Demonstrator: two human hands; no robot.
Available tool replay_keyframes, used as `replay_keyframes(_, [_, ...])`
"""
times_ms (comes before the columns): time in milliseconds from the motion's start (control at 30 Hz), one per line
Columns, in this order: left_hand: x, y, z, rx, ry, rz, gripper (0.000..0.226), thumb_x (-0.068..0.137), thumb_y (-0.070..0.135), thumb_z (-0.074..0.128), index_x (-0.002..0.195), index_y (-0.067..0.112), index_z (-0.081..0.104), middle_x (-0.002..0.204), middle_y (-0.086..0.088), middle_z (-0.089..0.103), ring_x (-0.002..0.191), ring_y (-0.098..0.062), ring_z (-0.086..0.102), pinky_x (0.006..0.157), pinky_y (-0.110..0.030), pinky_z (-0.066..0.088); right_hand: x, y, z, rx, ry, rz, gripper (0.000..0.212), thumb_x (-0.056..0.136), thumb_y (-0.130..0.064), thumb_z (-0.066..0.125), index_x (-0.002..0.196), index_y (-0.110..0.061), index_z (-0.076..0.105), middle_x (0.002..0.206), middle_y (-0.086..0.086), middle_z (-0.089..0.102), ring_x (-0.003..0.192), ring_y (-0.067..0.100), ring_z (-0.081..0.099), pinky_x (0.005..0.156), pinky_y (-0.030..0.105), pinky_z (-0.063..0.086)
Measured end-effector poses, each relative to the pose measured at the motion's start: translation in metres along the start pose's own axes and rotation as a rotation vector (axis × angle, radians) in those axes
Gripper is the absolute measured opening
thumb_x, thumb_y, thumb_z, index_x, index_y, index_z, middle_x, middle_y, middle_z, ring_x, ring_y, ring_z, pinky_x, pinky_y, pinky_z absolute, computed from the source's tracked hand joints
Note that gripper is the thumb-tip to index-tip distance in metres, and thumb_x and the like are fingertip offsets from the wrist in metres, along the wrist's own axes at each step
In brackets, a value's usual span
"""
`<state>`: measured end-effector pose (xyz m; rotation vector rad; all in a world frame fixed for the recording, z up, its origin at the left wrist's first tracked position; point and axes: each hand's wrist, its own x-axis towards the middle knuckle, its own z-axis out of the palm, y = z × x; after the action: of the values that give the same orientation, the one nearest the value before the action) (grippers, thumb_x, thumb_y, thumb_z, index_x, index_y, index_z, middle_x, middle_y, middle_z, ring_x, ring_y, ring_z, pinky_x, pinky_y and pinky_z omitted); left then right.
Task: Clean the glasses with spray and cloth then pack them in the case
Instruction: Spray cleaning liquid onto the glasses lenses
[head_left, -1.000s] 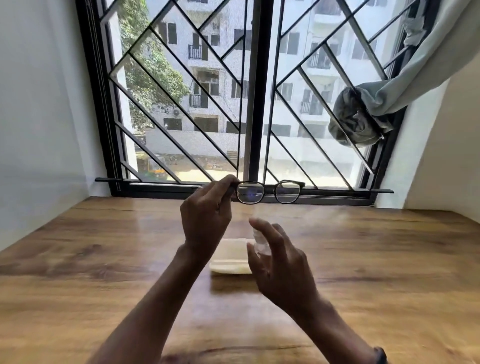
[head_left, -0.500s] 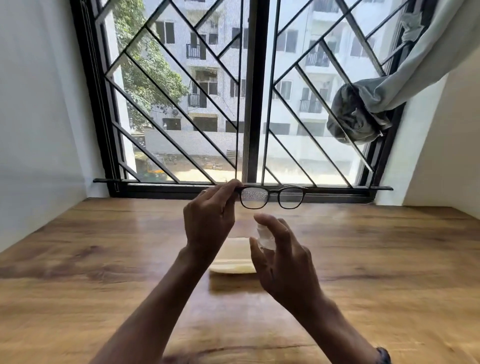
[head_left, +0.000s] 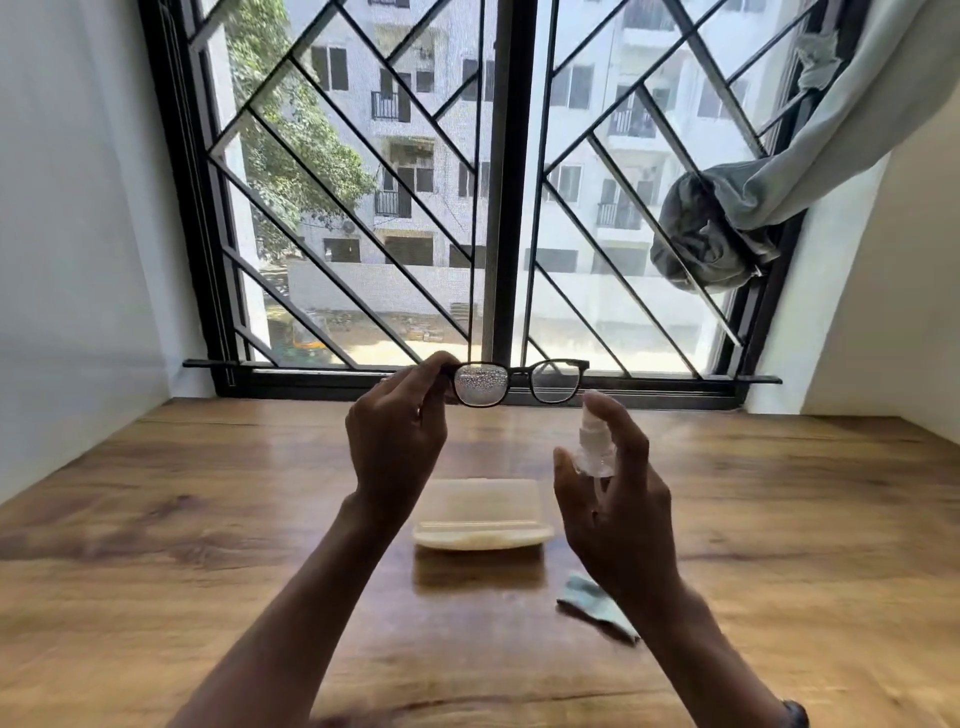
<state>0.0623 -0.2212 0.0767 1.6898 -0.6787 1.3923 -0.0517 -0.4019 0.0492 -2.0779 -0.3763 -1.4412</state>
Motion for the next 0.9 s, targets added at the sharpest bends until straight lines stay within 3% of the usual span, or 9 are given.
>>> replay_keyframes(200, [0.0, 0.003, -0.001, -0.009, -0.001, 0.009, 0.017, 0.098, 0.016, 0.062, 0.107, 0.018, 0.076, 0.077, -0.001, 0.076, 0.065, -0.021, 0.071, 0.055, -0.04, 0.056, -0.001, 0.0, 0.0, 0.006, -0.084, -0.028, 0.051, 0.096, -0.024, 0.059, 0.142, -0.023, 0.037, 0.098, 0.011, 0.069, 0.067, -0.007, 0.046, 0.066, -0.003, 0.035])
replay_keyframes(400, [-0.002, 0.0, 0.001, 0.02, -0.023, 0.003, 0.017, 0.097, 0.012, 0.066, 0.108, 0.016, 0.078, 0.078, -0.001, 0.076, 0.067, -0.023, 0.072, 0.057, -0.04, 0.056, -0.002, -0.001, 0.0, 0.0, -0.093, 0.02, 0.05, 0.095, -0.025, 0.062, 0.139, -0.026, 0.038, 0.09, -0.011, 0.053, 0.066, -0.021, 0.048, 0.061, -0.003, 0.032])
replay_keyframes(467, [-0.002, 0.0, 0.001, 0.018, -0.019, 0.014, 0.017, 0.097, 0.014, 0.065, 0.109, 0.015, 0.078, 0.079, -0.002, 0.076, 0.068, -0.024, 0.072, 0.057, -0.04, 0.056, -0.003, -0.002, -0.001, 0.002, -0.098, -0.001, 0.052, 0.095, -0.026, 0.06, 0.142, -0.025, 0.038, 0.089, -0.006, 0.058, 0.07, -0.022, 0.049, 0.064, -0.004, 0.032])
replay_keyframes(533, [-0.003, -0.001, 0.001, 0.021, -0.02, 0.024, 0.018, 0.098, 0.015, 0.064, 0.109, 0.015, 0.078, 0.08, -0.002, 0.077, 0.068, -0.023, 0.073, 0.057, -0.04, 0.056, -0.003, -0.002, -0.001, 0.005, -0.089, -0.029, 0.056, 0.095, -0.025, 0.061, 0.145, -0.022, 0.036, 0.092, 0.009, 0.068, 0.073, -0.023, 0.05, 0.066, -0.005, 0.032])
replay_keyframes(633, [-0.004, -0.003, 0.002, 0.04, -0.023, 0.041, 0.019, 0.099, 0.017, 0.063, 0.11, 0.014, 0.078, 0.082, -0.002, 0.078, 0.07, -0.023, 0.074, 0.057, -0.04, 0.057, -0.001, -0.003, -0.002, 0.006, -0.028, -0.013, 0.064, 0.094, -0.026, 0.065, 0.148, -0.016, 0.032, 0.104, 0.015, 0.07, 0.071, -0.009, 0.054, 0.069, -0.006, 0.035])
replay_keyframes(700, [-0.005, -0.005, 0.003, 0.073, -0.04, 0.065, 0.02, 0.099, 0.021, 0.063, 0.111, 0.015, 0.078, 0.086, -0.003, 0.079, 0.072, -0.025, 0.074, 0.056, -0.041, 0.057, 0.006, -0.002, -0.003, -0.079, 0.046, -0.015, 0.053, 0.092, -0.026, 0.067, 0.136, -0.008, 0.045, 0.098, 0.009, 0.069, 0.076, -0.002, 0.05, 0.072, -0.005, 0.035])
replay_keyframes(800, [-0.007, -0.003, 0.005, 0.124, -0.054, 0.116, 0.017, 0.097, 0.022, 0.068, 0.109, 0.016, 0.079, 0.089, -0.003, 0.08, 0.074, -0.027, 0.075, 0.053, -0.039, 0.057, 0.018, 0.0, -0.001, -0.232, 0.126, -0.051, 0.026, 0.087, -0.022, 0.072, 0.105, -0.007, 0.061, 0.084, 0.006, 0.068, 0.068, 0.012, 0.054, 0.064, 0.012, 0.037])
replay_keyframes(900, [-0.007, 0.001, 0.005, 0.168, -0.05, 0.186, 0.017, 0.094, 0.02, 0.071, 0.108, 0.015, 0.078, 0.089, -0.004, 0.08, 0.072, -0.028, 0.075, 0.051, -0.037, 0.057, 0.03, -0.007, 0.005, -0.316, 0.046, -0.043, 0.02, 0.083, -0.018, 0.074, 0.098, -0.011, 0.062, 0.087, 0.003, 0.068, 0.063, 0.027, 0.062, 0.054, 0.027, 0.046])
